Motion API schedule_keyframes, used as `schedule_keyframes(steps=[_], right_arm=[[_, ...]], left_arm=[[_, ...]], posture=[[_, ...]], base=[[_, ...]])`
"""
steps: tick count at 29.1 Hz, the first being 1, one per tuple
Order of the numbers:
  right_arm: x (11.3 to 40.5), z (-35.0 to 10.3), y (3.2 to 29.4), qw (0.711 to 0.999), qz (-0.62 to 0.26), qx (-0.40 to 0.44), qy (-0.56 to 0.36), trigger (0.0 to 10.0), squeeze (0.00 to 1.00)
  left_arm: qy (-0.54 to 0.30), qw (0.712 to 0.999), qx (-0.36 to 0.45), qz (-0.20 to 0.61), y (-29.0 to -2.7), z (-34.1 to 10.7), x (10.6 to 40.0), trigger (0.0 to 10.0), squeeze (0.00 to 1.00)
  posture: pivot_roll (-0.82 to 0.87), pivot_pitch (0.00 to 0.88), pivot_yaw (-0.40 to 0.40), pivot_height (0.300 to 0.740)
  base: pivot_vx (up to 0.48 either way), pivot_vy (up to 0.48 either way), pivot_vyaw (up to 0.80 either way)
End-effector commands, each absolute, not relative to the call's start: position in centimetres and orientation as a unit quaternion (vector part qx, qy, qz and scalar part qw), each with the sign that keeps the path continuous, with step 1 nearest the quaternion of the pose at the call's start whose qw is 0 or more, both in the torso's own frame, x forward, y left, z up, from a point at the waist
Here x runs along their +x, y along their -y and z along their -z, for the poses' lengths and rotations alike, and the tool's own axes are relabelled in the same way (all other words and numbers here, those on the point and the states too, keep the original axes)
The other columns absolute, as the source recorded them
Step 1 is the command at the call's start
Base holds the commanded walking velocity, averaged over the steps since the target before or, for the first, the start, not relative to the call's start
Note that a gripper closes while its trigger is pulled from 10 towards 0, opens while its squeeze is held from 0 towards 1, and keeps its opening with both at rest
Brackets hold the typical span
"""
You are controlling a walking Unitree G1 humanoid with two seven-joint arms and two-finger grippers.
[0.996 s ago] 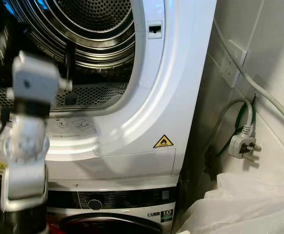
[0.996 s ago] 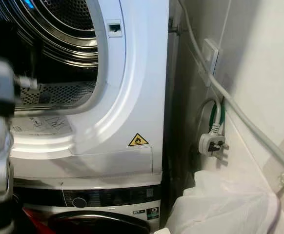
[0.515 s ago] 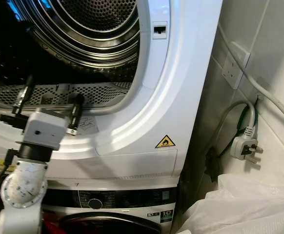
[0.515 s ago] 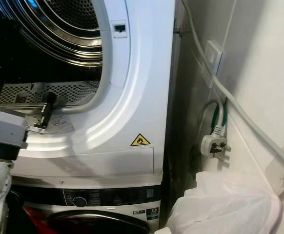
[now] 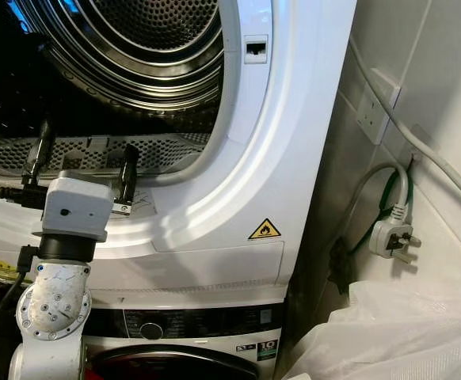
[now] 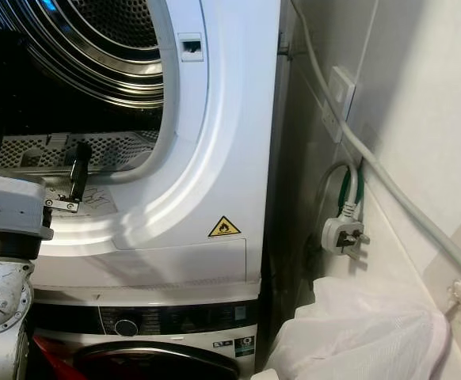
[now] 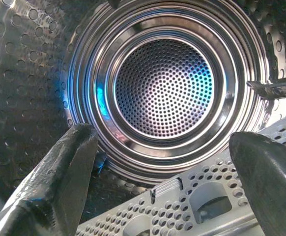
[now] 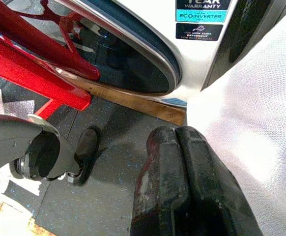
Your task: Clothes washing
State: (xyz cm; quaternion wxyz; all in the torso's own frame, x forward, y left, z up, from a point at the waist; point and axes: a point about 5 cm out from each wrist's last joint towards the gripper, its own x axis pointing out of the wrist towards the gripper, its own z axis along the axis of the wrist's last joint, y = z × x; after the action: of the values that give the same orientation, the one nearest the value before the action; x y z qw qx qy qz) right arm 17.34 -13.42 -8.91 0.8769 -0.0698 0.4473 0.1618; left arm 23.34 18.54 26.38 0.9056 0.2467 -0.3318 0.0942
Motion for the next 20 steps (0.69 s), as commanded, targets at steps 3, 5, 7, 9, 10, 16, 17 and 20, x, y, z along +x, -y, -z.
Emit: schedule_keyframes(steps=[3,5,7,9,10,16,17,20], right_arm=[[17.34,8.92,13.22,0.878,-0.158,-0.062,-0.447,10.0,0.0],[17.32,8.92,13.21,0.878,-0.158,-0.062,-0.447,10.0,0.0],[17.29,8.94,13.24,0.878,-0.158,-0.062,-0.448,10.0,0.0],[17.29,8.94,13.24,0.878,-0.158,-0.062,-0.448,10.0,0.0],[17.28,8.94,13.25,0.878,-0.158,-0.062,-0.448,10.0,0.0],[17.24,8.96,13.32,0.877,-0.159,-0.064,-0.448,10.0,0.0],[17.24,8.96,13.32,0.877,-0.159,-0.064,-0.449,10.0,0.0],[17.24,8.96,13.31,0.877,-0.16,-0.065,-0.449,10.0,0.0]], left_arm=[[0.336,0.903,0.247,-0.1,-18.68,-26.78,23.34,10.0,0.0],[0.337,0.903,0.246,-0.1,-18.61,-26.82,23.33,10.0,0.0],[0.337,0.903,0.246,-0.101,-18.58,-26.84,23.32,10.0,0.0],[0.337,0.903,0.247,-0.103,-18.63,-26.85,23.34,10.0,0.0],[0.336,0.903,0.245,-0.104,-18.66,-26.84,23.35,10.0,0.0],[0.335,0.905,0.241,-0.106,-18.68,-26.79,23.33,10.0,0.0],[0.335,0.905,0.241,-0.107,-18.69,-26.79,23.33,10.0,0.0],[0.336,0.905,0.239,-0.108,-18.74,-26.79,23.35,10.0,0.0]], posture=[[0.12,0.0,0.063,0.74],[0.12,0.0,0.063,0.74],[0.12,0.0,0.061,0.74],[0.12,0.0,0.061,0.74],[0.12,0.0,0.06,0.74],[0.12,0.0,0.058,0.74],[0.12,0.0,0.058,0.74],[0.12,0.0,0.058,0.74]], base=[[0.0,0.0,0.0],[0.0,0.0,0.0],[0.0,0.0,0.0],[0.0,0.0,0.0],[0.0,0.0,0.0],[0.0,0.0,0.0],[-0.251,0.0,0.0],[-0.27,0.0,0.0]])
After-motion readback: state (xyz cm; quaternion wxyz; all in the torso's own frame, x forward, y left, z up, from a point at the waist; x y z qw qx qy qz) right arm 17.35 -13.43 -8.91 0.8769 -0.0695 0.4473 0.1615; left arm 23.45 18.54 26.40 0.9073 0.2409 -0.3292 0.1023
